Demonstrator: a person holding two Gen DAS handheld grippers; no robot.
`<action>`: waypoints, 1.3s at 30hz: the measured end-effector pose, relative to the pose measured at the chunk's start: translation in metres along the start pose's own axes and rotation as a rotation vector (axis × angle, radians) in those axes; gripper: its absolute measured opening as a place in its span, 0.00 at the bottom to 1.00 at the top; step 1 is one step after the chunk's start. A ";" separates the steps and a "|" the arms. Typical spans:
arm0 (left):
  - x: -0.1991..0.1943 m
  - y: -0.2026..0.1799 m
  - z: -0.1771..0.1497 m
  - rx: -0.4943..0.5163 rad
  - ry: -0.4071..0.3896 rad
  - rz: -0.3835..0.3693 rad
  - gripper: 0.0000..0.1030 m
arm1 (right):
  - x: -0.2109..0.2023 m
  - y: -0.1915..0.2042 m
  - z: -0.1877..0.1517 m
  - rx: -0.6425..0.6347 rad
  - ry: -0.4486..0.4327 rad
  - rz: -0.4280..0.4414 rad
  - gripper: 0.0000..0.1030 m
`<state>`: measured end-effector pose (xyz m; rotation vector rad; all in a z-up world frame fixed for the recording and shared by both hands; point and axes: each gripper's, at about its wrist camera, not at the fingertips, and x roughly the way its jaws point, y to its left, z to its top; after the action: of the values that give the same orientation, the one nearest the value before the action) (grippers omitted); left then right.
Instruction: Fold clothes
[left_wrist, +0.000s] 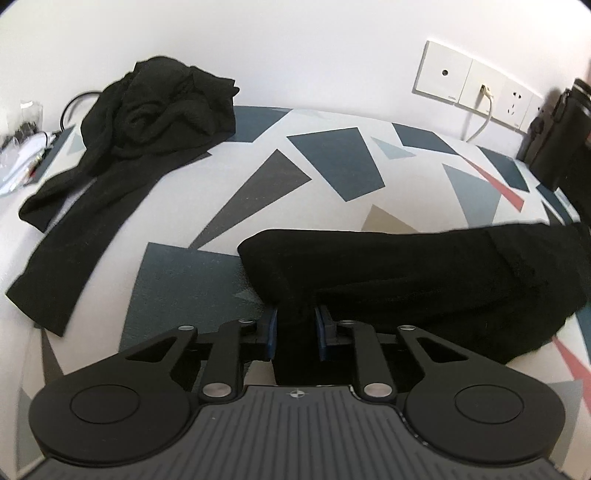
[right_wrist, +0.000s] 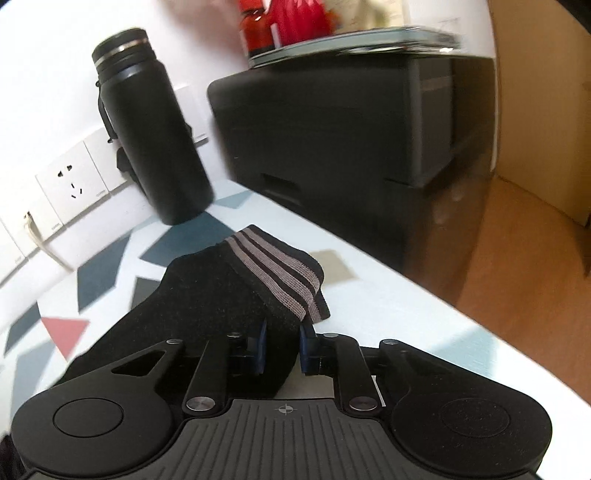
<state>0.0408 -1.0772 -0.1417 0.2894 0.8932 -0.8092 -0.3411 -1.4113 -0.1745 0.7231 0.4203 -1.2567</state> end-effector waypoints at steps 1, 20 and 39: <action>0.000 0.000 0.001 0.006 0.006 -0.003 0.18 | -0.007 -0.007 -0.005 -0.007 -0.001 0.002 0.15; -0.006 -0.002 0.000 0.036 0.025 -0.018 0.29 | -0.039 -0.064 -0.015 0.092 0.040 0.124 0.30; -0.009 -0.003 -0.005 0.045 0.028 0.038 0.46 | -0.040 -0.073 -0.013 0.076 0.024 0.188 0.58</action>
<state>0.0325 -1.0717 -0.1373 0.3569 0.8941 -0.7927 -0.4205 -1.3839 -0.1771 0.8235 0.3180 -1.0918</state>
